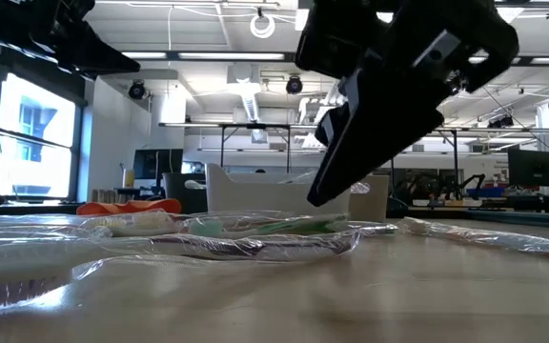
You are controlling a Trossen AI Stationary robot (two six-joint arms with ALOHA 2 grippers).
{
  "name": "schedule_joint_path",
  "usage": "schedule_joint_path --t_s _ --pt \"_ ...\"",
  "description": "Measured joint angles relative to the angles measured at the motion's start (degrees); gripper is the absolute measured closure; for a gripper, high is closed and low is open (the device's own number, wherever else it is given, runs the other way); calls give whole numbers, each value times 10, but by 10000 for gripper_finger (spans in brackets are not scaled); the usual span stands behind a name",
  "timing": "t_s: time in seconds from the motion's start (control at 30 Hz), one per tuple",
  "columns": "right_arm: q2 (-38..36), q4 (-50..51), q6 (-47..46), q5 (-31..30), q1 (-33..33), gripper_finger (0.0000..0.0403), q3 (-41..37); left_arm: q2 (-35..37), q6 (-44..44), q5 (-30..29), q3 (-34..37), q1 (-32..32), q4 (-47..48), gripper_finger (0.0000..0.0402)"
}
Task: Pick & Place Toothbrushes
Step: Put the purple toothbrush into the blue bin
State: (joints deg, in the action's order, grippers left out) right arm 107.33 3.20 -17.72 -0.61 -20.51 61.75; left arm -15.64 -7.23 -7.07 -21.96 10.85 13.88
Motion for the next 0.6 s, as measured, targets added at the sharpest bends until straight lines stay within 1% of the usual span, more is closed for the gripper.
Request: schedule_joint_path --t_s 0.4,0.53,0.6 --pt "2 -19 0 -9 0 273 -19 0 0 0 0 0 17 378" --pt "32 -60 0 -2 0 273 -18 0 0 0 0 0 17 378" --pt "51 -90 0 16 0 273 -18 0 0 0 0 0 17 378"
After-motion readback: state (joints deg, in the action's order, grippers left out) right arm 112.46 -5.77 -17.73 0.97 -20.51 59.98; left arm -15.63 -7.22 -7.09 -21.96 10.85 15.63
